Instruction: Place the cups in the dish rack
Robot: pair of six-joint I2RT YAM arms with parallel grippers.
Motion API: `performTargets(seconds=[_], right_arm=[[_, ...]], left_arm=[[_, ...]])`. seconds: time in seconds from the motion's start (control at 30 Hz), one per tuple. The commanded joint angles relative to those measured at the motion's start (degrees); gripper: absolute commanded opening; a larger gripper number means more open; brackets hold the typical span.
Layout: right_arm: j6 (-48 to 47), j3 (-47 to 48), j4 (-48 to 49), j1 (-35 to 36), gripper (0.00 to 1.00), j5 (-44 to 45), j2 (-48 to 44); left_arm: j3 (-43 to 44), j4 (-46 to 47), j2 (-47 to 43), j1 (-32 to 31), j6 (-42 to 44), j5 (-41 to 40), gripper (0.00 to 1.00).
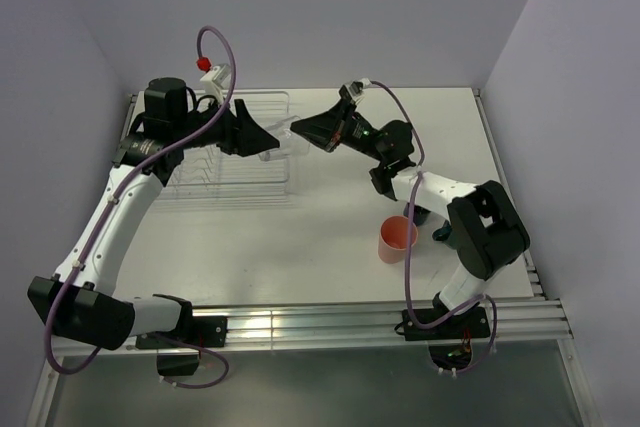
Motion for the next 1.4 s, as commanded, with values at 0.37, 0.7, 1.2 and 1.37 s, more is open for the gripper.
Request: performTargets(seconds=[0.37, 0.7, 1.2, 1.37], right_arm=[[8.2, -4.5, 14.6, 1.4, 0.0, 8.4, -1.3], [0.7, -6.9, 4.6, 1.6, 0.12, 11.0, -6.7], [-18.5, -8.8, -26.8, 0.0, 0.59, 24.0, -21.2], [-31.4, -5.1, -50.6, -0.3, 0.6, 38.5, -29.6]], left_arm=[[-1.0, 8.7, -1.3, 0.1, -3.6, -2.3, 0.11], [1.7, 7.3, -0.9, 0.1, -4.4, -7.5, 0.0], [7.2, 0.8, 1.7, 2.3, -3.2, -12.8, 0.0], [13.0, -6.7, 4.9, 5.2, -1.7, -22.0, 0.0]])
